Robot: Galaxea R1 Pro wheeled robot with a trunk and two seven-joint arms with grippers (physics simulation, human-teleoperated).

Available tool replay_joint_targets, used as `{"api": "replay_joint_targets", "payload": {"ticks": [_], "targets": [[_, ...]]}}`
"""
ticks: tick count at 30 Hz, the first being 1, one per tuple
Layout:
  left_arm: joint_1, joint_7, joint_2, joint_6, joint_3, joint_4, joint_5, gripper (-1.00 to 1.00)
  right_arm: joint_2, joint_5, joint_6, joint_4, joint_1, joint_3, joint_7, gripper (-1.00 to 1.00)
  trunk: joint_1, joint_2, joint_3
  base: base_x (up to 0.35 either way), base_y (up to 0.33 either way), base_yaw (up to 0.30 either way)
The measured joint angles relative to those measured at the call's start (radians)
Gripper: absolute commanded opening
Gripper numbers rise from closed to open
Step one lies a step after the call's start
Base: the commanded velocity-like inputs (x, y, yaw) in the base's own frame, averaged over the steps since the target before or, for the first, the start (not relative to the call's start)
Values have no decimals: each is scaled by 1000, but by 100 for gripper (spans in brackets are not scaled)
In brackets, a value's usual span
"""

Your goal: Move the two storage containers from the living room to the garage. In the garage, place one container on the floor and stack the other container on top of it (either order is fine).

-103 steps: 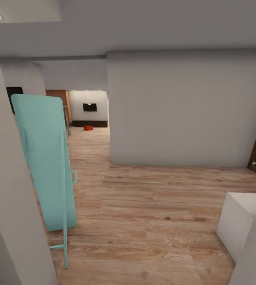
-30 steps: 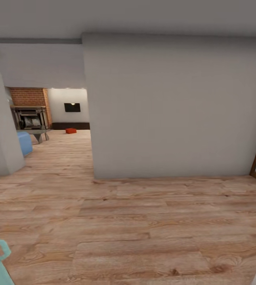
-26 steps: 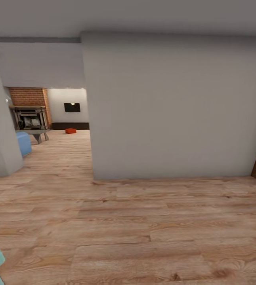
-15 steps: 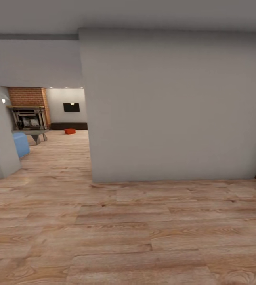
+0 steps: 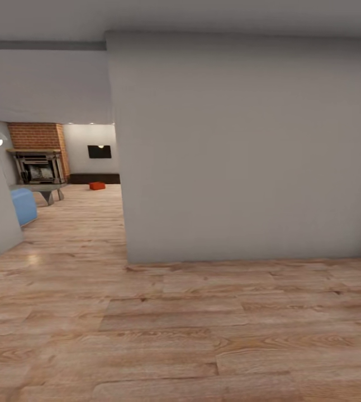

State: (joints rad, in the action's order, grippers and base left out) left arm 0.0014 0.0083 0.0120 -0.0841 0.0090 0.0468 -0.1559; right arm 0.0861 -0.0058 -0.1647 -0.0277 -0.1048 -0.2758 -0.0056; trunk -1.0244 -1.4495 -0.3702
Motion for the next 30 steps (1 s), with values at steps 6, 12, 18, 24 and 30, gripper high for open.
{"api": "replay_joint_targets", "payload": {"ticks": [6,12,18,24,30], "targets": [[0,0,0,0,0,0,0,100,0,-8,0,0,-1,5,0,100,0,0,0,323,0,2],[0,0,0,-1,0,0,0,100,3,-7,-3,0,-1,6,0,100,0,0,0,323,0,184],[0,0,0,-1,0,0,0,100,3,-7,-3,0,-1,6,0,100,0,0,0,323,0,266],[0,0,0,-2,0,0,0,100,3,-7,-3,0,-1,6,0,100,0,0,0,323,0,273],[0,0,0,-23,0,-1,0,100,2,-7,-3,0,-1,6,0,100,0,0,0,323,0,274]]}}
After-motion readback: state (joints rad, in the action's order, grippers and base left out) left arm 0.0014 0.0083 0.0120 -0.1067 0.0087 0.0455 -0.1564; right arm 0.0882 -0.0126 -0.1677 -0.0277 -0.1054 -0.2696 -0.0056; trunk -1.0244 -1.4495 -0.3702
